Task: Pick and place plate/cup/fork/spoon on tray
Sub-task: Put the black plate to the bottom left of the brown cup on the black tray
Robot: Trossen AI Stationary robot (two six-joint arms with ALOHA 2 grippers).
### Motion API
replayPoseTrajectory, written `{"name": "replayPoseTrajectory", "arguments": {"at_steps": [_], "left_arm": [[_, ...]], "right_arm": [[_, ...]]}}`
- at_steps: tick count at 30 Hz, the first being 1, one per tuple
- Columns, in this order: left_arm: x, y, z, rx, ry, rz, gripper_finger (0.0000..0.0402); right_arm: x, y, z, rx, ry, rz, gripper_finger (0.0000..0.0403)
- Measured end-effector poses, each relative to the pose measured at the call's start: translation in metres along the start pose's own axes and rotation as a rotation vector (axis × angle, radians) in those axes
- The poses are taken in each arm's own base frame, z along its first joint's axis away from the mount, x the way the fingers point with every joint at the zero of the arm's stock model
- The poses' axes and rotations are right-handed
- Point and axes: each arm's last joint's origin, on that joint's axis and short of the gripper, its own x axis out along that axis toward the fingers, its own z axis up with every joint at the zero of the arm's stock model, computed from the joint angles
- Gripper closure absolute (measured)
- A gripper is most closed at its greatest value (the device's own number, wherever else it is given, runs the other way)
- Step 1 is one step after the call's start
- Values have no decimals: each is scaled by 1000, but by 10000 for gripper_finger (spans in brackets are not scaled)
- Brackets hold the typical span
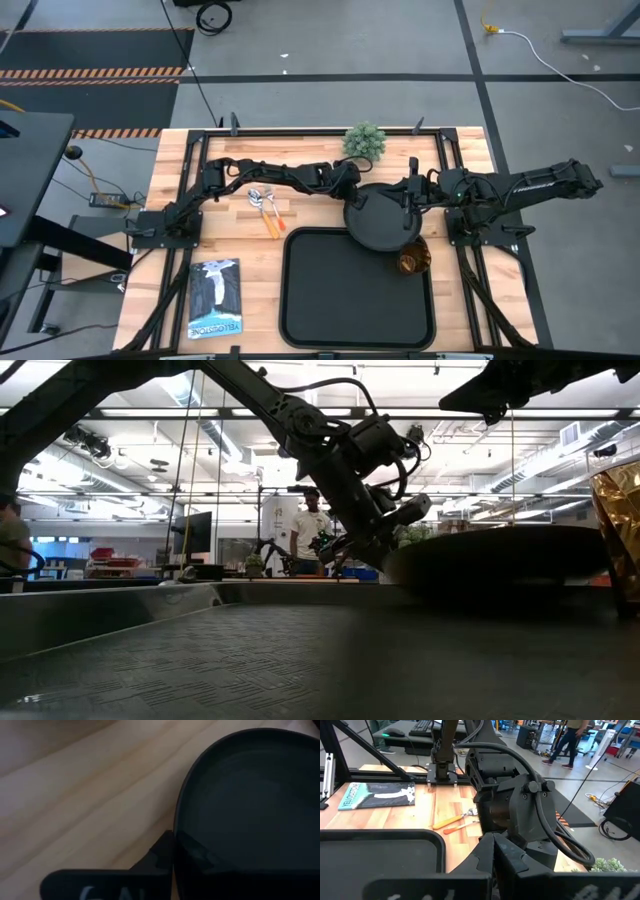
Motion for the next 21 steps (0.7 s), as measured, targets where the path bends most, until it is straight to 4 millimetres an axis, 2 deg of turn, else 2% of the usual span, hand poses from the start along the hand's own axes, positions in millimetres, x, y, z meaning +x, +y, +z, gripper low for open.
{"name": "replayPoseTrajectory", "arguments": {"at_steps": [21], "left_arm": [[-4, 10, 4, 187, 53, 34, 387]], "right_arm": [[0, 0, 0, 3, 1, 0, 392]]}}
